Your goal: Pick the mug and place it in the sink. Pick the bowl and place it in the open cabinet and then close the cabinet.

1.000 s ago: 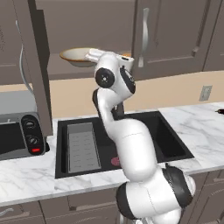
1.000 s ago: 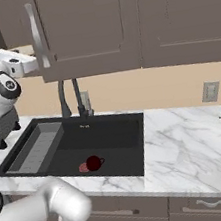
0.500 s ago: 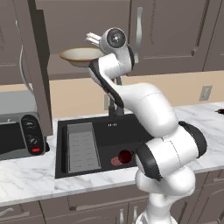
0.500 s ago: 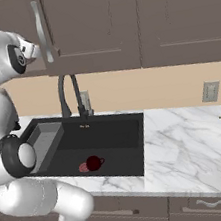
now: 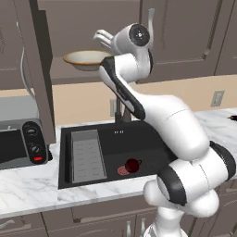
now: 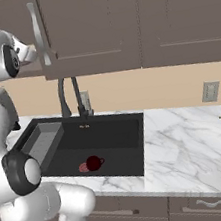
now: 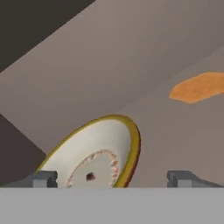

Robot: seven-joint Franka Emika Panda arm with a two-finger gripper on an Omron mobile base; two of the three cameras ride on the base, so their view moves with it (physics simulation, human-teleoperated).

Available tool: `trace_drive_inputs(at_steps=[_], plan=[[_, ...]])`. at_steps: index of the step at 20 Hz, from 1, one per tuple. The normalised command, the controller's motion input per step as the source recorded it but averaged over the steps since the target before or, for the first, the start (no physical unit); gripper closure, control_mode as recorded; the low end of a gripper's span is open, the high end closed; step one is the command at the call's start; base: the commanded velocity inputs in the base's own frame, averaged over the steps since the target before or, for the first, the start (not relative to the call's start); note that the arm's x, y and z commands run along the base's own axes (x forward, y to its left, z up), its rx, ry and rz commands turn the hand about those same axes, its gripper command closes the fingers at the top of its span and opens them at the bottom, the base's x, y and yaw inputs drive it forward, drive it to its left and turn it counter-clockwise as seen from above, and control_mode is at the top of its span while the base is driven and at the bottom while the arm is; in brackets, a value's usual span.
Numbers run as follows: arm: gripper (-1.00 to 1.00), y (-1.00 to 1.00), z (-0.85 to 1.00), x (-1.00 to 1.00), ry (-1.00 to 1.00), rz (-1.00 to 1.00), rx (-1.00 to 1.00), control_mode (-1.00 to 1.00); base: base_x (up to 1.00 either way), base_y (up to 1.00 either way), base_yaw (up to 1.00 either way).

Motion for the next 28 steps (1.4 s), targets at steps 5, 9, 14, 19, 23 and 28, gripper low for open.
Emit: trace_drive_inputs(at_steps=[5,9,14,19,23,28], plan=[[-1.00,-0.45,0.04,-0.94,-0.37,0.01,0.00,-1.00,0.00,0.00,0.00],[-1.00,-0.61,0.00,-0.76,-0.31,0.01,0.00,-1.00,0.00,0.00,0.00],[-1.00,-0.80,0.22,-0.95,-0.20,0.01,0.06,-1.00,0.00,0.00,0.00],[-1.00,-0.08,0.27,-1.00,0.06,0.00,0.07,-1.00,0.00,0.00,0.00],[-1.00,0.42,0.09,-1.00,0.31,0.00,-0.08,-1.00,0.00,0.00,0.00],[-1.00,0.23,0.29,-1.00,0.40,-0.01,-0.05,-1.00,0.00,0.00,0.00]])
